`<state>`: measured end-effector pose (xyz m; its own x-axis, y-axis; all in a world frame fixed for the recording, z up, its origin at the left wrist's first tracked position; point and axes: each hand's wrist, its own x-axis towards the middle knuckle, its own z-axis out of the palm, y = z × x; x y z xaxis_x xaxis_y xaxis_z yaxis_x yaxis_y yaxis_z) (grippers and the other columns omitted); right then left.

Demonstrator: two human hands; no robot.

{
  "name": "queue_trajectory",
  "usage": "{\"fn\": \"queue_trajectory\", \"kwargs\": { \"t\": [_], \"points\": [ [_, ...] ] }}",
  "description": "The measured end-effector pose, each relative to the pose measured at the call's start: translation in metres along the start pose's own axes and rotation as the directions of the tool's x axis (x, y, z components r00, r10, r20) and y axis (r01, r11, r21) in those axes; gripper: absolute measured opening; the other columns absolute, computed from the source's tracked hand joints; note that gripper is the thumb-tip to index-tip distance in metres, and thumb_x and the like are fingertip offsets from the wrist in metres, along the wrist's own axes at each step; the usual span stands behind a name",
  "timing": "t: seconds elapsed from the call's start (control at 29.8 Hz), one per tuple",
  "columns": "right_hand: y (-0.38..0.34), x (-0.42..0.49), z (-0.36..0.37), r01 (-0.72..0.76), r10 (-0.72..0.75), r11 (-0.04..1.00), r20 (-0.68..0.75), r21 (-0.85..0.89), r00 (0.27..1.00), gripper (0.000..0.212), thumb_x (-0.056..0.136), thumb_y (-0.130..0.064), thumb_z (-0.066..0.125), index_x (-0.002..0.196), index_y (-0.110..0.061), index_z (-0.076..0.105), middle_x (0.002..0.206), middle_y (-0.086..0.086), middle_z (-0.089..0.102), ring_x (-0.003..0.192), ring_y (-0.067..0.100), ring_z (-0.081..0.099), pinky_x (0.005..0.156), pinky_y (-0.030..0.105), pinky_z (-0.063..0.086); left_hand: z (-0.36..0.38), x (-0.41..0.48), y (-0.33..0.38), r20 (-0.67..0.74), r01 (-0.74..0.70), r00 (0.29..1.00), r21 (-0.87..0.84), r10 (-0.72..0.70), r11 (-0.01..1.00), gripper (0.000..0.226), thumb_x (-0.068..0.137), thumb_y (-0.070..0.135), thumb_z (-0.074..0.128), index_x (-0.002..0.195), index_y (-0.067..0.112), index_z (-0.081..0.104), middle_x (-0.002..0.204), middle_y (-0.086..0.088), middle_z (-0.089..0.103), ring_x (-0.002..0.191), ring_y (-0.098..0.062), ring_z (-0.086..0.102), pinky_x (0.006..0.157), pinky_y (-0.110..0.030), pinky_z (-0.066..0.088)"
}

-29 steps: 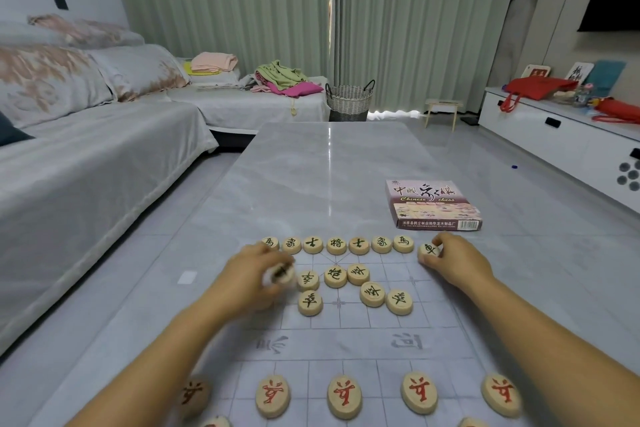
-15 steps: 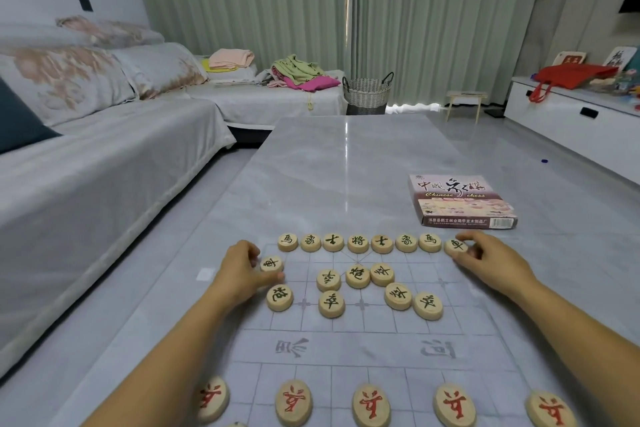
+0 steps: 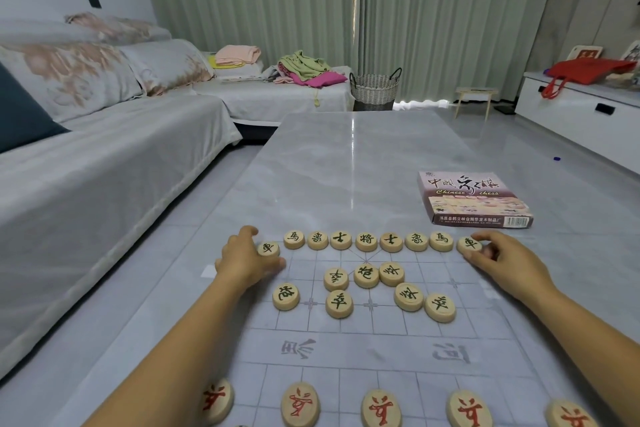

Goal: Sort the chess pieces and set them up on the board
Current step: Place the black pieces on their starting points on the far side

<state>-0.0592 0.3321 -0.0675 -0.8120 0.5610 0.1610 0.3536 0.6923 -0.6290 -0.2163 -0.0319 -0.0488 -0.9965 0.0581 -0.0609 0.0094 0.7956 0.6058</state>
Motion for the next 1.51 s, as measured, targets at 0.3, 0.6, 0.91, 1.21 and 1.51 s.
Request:
{"fn": "queue_trajectory", "kwargs": {
  "t": [0.3, 0.6, 0.91, 1.21, 1.51],
  "points": [
    [-0.002, -0.001, -0.001, -0.025, 0.025, 1.000, 0.012, 0.017, 1.000, 0.043, 0.081, -0.039, 0.065, 0.119, -0.021, 0.054, 0.074, -0.003, 0.054, 0.080, 0.022, 0.056, 0.059, 0.031, 0.036, 0.005, 0.015, -0.004, -0.105, -0.045, 0.994, -0.010, 0.043, 0.999, 0.039, 0.078, 0.036, 0.070, 0.113, 0.023, 0.059, 0.117, -0.006, 0.057, 0.110, -0.026, 0.053, 0.092, -0.038, 0.036],
    [-0.002, 0.002, 0.000, -0.006, 0.006, 1.000, -0.006, -0.023, 1.000, 0.035, 0.083, -0.040, 0.061, 0.115, -0.025, 0.057, 0.075, -0.005, 0.055, 0.078, 0.020, 0.054, 0.054, 0.028, 0.034, 0.007, 0.023, -0.012, -0.120, -0.071, 0.991, -0.123, 0.056, 0.990, 0.048, 0.079, 0.035, 0.070, 0.124, 0.025, 0.055, 0.120, -0.003, 0.055, 0.111, -0.023, 0.053, 0.096, -0.040, 0.032],
    [-0.002, 0.001, 0.002, 0.004, -0.004, 1.000, -0.018, -0.004, 1.000, 0.034, 0.082, -0.041, 0.063, 0.111, -0.024, 0.059, 0.072, -0.005, 0.054, 0.076, 0.019, 0.053, 0.054, 0.028, 0.033, 0.010, 0.024, -0.012, -0.183, -0.049, 0.983, -0.101, 0.030, 0.994, 0.042, 0.075, 0.041, 0.072, 0.109, 0.020, 0.060, 0.112, -0.005, 0.060, 0.104, -0.026, 0.056, 0.095, -0.041, 0.038],
    [0.001, 0.004, 0.002, -0.007, 0.006, 0.999, -0.027, -0.033, 1.000, 0.036, 0.083, -0.045, 0.061, 0.114, -0.026, 0.058, 0.073, -0.008, 0.053, 0.080, 0.018, 0.053, 0.053, 0.025, 0.031, 0.011, 0.020, -0.010, -0.206, -0.069, 0.978, -0.115, 0.044, 0.991, 0.051, 0.074, 0.035, 0.074, 0.118, 0.015, 0.057, 0.115, -0.005, 0.059, 0.110, -0.026, 0.054, 0.095, -0.039, 0.032],
    [-0.001, 0.004, 0.001, -0.015, 0.013, 0.998, -0.032, -0.059, 0.999, 0.039, 0.084, -0.045, 0.059, 0.118, -0.026, 0.057, 0.069, -0.011, 0.049, 0.077, 0.018, 0.051, 0.052, 0.025, 0.031, 0.014, 0.022, -0.013, -0.235, -0.093, 0.970, -0.112, 0.064, 0.989, 0.041, 0.079, 0.036, 0.069, 0.113, 0.016, 0.061, 0.113, -0.008, 0.061, 0.106, -0.027, 0.056, 0.098, -0.043, 0.039]
  ]
}}
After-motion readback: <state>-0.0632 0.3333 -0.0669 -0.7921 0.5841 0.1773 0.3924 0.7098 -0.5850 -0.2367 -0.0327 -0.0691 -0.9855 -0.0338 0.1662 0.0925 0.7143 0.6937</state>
